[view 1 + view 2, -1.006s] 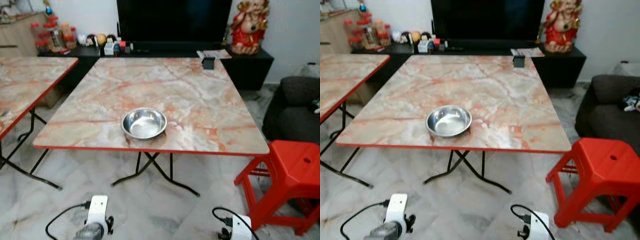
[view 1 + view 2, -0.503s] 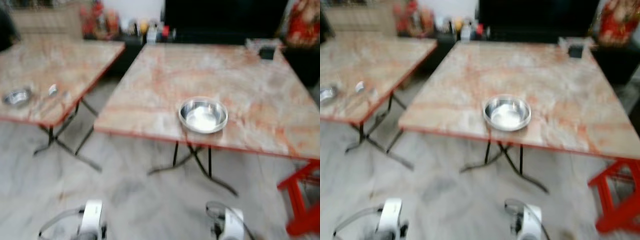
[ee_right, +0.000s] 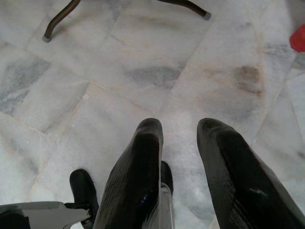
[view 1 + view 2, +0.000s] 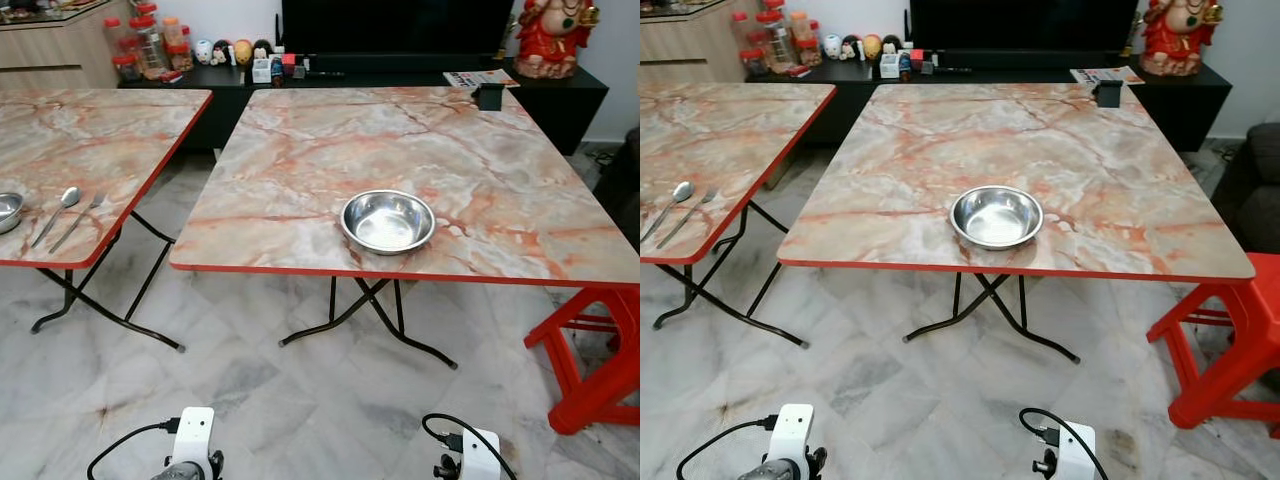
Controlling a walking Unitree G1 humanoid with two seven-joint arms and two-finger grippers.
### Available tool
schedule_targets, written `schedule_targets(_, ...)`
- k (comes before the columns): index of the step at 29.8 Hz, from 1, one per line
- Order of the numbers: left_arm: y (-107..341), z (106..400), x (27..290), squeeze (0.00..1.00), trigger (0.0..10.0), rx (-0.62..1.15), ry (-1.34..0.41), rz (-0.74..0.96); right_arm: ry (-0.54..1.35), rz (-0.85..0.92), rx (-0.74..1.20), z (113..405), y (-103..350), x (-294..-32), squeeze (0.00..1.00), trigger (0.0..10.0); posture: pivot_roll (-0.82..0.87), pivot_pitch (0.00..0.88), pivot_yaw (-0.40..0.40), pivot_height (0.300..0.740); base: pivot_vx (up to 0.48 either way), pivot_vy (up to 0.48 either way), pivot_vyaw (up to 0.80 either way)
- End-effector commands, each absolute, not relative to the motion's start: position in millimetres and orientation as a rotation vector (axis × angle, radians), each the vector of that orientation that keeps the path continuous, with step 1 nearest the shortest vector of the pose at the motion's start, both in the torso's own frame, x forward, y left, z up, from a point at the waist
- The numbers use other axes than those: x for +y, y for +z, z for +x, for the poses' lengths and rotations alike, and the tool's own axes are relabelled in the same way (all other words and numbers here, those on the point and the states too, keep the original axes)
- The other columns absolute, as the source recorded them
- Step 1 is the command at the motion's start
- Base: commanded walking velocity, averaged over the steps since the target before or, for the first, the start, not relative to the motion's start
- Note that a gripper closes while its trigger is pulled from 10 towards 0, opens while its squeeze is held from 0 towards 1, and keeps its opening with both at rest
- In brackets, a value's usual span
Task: Setting the table
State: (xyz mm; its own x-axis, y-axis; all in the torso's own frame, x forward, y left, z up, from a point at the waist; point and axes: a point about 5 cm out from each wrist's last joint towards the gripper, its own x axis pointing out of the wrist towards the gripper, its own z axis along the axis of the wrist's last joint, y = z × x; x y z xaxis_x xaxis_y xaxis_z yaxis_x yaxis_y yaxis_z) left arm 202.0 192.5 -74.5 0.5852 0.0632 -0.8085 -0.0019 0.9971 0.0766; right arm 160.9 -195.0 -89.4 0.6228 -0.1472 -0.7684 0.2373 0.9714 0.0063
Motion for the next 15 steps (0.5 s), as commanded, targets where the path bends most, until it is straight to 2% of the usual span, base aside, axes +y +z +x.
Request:
schedule_targets(1, -77.4, 197.0, 192.2, 0.00, 10.0, 0.965, 0.024, 0.091, -0.228, 0.123, 0.874, 161.5, -89.5, -193.9, 0.00, 10.0, -0.04, 0.000, 0.024, 0.740, 0.000, 0.000, 0.00)
schedule_targets(15, -78.9, 195.0, 187.9, 0.00, 10.0, 0.969, 0.013, 0.079, -0.224, 0.110, 0.875, 163.8, -88.6, -195.0, 0.00, 10.0, -0.04, 0.000, 0.014, 0.740, 0.000, 0.000, 0.00)
